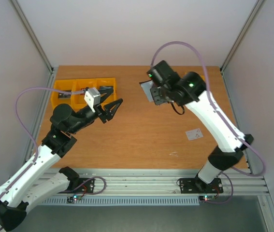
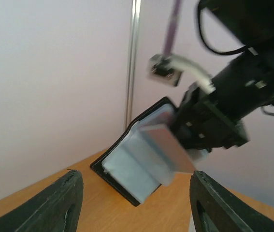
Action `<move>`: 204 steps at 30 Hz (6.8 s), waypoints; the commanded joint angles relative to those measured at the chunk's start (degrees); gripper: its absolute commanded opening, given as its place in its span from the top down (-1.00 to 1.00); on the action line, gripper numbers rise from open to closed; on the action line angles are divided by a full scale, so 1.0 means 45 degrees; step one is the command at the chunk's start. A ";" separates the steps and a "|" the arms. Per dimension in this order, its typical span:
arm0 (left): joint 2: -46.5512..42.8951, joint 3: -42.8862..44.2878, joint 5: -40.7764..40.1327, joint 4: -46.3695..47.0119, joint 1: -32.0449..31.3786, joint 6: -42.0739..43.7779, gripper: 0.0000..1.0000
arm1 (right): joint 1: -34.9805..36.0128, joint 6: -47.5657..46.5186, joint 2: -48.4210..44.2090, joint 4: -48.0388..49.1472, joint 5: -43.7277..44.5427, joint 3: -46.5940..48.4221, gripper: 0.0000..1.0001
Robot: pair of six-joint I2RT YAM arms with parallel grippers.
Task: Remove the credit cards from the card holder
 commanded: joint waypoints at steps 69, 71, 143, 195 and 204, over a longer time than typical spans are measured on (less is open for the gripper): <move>-0.0202 -0.0762 0.7394 0.1711 0.0774 -0.3247 0.13 | 0.1408 -0.3159 -0.1677 0.2049 -0.8495 0.0069 0.98; -0.0211 -0.0762 0.7367 0.1681 0.0771 -0.3195 0.10 | 0.1408 -0.3138 -0.1615 0.2098 -0.8502 0.0071 0.98; -0.0220 -0.0432 0.7949 0.1850 0.0769 -0.2868 0.72 | -0.0096 -0.3627 -0.2622 0.4282 -1.4148 -0.3092 0.98; -0.0163 -0.0505 0.7875 0.1805 0.0769 -0.3127 0.50 | -0.0281 -0.3319 -0.3867 0.5986 -1.2584 -0.4894 0.97; -0.0175 -0.0504 0.7838 0.1732 0.0769 -0.3173 0.65 | -0.0456 -0.3384 -0.3969 0.5630 -1.2519 -0.4608 0.98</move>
